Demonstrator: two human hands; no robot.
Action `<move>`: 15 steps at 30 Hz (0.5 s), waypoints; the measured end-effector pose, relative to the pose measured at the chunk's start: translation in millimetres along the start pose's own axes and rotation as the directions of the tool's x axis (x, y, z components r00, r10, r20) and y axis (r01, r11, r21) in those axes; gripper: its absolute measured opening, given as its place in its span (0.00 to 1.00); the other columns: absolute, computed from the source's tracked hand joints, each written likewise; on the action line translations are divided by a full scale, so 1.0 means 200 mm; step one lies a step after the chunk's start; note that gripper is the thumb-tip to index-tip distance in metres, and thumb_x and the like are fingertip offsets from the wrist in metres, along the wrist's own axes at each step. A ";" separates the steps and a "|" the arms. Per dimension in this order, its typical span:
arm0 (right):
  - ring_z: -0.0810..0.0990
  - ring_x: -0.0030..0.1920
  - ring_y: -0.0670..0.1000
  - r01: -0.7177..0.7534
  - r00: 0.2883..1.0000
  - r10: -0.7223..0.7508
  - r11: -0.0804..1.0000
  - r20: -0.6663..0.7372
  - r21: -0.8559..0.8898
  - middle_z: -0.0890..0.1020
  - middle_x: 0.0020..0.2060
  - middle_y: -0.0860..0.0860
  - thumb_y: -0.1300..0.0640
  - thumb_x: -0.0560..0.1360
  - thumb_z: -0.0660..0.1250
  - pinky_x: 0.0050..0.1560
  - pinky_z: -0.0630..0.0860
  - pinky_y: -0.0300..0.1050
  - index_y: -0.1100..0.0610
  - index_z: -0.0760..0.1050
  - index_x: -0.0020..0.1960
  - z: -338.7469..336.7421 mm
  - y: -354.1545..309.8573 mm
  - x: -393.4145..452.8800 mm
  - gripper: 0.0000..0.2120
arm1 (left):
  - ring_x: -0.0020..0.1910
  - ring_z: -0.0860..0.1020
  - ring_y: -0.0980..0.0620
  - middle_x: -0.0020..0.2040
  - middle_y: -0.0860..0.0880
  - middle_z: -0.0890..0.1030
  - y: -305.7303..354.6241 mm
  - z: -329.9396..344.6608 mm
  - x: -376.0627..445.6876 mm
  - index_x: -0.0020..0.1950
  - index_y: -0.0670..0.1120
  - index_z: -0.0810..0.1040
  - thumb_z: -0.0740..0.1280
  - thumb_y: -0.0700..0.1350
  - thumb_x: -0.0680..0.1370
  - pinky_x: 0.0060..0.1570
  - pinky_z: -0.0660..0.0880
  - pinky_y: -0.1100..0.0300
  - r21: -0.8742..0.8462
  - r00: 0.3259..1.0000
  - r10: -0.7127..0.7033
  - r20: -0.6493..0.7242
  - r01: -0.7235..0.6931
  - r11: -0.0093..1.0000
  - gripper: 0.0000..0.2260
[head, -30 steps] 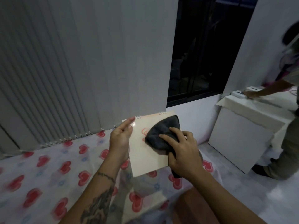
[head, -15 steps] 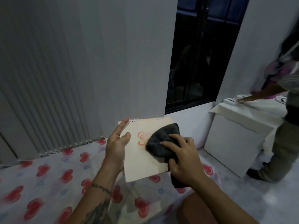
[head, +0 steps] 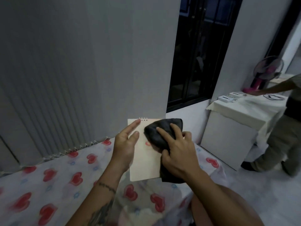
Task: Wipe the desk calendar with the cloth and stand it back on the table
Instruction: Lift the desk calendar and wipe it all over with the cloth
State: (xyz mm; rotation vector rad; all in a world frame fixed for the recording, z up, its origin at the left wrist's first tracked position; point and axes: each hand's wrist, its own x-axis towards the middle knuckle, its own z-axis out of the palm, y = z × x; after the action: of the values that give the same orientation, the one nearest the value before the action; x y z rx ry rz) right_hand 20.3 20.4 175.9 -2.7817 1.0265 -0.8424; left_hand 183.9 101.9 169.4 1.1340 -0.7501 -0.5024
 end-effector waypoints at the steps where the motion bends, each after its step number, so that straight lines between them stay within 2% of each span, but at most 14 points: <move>1: 0.63 0.59 0.57 -0.057 0.998 0.057 0.998 -0.014 0.011 0.60 0.75 0.51 0.48 0.70 0.55 0.58 0.69 0.51 0.38 0.59 0.73 0.00 0.00 0.00 0.31 | 0.61 0.79 0.46 0.63 0.47 0.81 0.01 -0.02 0.00 0.61 0.55 0.81 0.60 0.32 0.81 0.63 0.74 0.46 -0.019 1.000 -0.008 0.000 0.008 1.000 0.20; 3: 0.64 0.61 0.58 -0.139 0.990 0.140 0.990 -0.030 0.028 0.60 0.76 0.52 0.48 0.70 0.54 0.61 0.68 0.53 0.40 0.60 0.74 0.01 0.00 -0.01 0.31 | 0.55 0.82 0.52 0.58 0.53 0.84 0.01 -0.05 0.01 0.60 0.57 0.81 0.60 0.34 0.82 0.52 0.80 0.58 -0.030 1.000 -0.011 0.013 0.012 0.999 0.19; 5: 0.63 0.66 0.60 -0.159 0.987 0.160 0.986 -0.021 0.045 0.59 0.77 0.52 0.46 0.70 0.54 0.65 0.66 0.56 0.40 0.59 0.74 0.02 -0.03 -0.03 0.31 | 0.50 0.82 0.62 0.52 0.63 0.84 0.02 -0.07 0.01 0.61 0.56 0.80 0.59 0.35 0.83 0.44 0.77 0.69 -0.012 1.000 -0.012 0.022 0.012 1.000 0.18; 7: 0.62 0.68 0.60 -0.134 0.991 0.136 0.987 -0.017 0.083 0.59 0.77 0.51 0.41 0.72 0.52 0.67 0.64 0.58 0.39 0.59 0.74 0.04 -0.07 -0.06 0.30 | 0.48 0.81 0.68 0.50 0.67 0.83 0.03 -0.05 0.01 0.63 0.53 0.79 0.58 0.37 0.83 0.40 0.75 0.75 -0.015 1.000 -0.025 0.017 0.025 1.000 0.16; 10: 0.63 0.68 0.58 -0.044 0.999 0.048 0.990 -0.023 0.133 0.62 0.76 0.48 0.37 0.75 0.50 0.65 0.66 0.58 0.37 0.62 0.72 0.07 -0.15 -0.10 0.25 | 0.49 0.80 0.68 0.52 0.66 0.82 0.04 -0.05 0.01 0.61 0.56 0.81 0.58 0.41 0.84 0.40 0.76 0.74 -0.016 0.998 -0.068 0.017 0.068 0.998 0.16; 13: 0.65 0.66 0.57 0.127 0.992 -0.125 0.985 -0.017 0.116 0.64 0.75 0.46 0.41 0.77 0.55 0.61 0.68 0.53 0.37 0.66 0.70 0.09 -0.14 -0.15 0.21 | 0.51 0.81 0.66 0.53 0.67 0.83 0.06 -0.09 0.04 0.59 0.58 0.82 0.59 0.40 0.84 0.44 0.77 0.71 -0.003 0.997 -0.070 -0.019 0.070 0.998 0.16; 15: 0.68 0.62 0.58 0.200 0.979 -0.202 0.977 0.011 0.069 0.66 0.74 0.46 0.44 0.77 0.58 0.59 0.71 0.52 0.39 0.68 0.69 0.09 -0.08 -0.16 0.21 | 0.46 0.81 0.63 0.49 0.65 0.84 0.08 -0.14 0.07 0.59 0.58 0.82 0.59 0.39 0.83 0.46 0.78 0.68 -0.005 0.997 -0.066 -0.041 0.065 0.998 0.17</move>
State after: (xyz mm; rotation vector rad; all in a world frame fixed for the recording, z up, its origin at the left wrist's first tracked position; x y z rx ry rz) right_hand 17.9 50.6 149.8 -2.8640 0.7077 -0.8537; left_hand 214.3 116.1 182.3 1.1648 -0.6775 -0.5337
